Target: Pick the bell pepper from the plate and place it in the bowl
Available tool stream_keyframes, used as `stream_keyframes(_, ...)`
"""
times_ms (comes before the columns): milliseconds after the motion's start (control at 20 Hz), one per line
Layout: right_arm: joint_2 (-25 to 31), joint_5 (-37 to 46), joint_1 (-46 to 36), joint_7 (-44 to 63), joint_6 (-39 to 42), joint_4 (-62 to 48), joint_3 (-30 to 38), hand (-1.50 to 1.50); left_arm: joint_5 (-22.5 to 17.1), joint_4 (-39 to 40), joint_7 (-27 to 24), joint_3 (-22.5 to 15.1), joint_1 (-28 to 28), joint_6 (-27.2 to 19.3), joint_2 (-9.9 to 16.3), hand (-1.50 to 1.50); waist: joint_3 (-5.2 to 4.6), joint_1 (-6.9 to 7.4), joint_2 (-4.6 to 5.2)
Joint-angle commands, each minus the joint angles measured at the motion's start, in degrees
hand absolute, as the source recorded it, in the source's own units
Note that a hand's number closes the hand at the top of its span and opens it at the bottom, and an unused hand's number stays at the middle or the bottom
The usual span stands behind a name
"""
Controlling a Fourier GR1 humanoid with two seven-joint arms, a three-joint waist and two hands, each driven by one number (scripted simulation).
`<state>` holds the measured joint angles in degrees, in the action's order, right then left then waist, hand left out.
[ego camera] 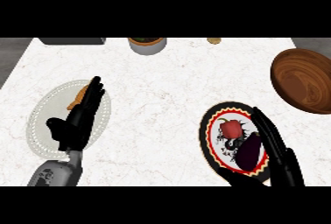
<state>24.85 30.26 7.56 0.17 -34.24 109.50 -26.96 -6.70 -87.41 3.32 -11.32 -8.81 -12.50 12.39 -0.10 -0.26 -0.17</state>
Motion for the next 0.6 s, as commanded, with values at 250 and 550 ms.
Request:
stream_keyframes(250, 0.02, 4.61, -6.97, 24.44, 16.07, -0.02, 1.71, -1.5, 2.79, 0.18, 3.73, -0.32, -4.21, -2.1, -2.15, 0.0, 0.06, 0.33, 0.22)
stream_keyframes(550, -2.6, 5.44, -7.12, 26.24, 20.96, -4.16, 1.94, -1.5, 1.45, -4.42, 2.35, 1.02, 2.55, 1.31, -0.99, 0.0, 0.1, 0.46, 0.12)
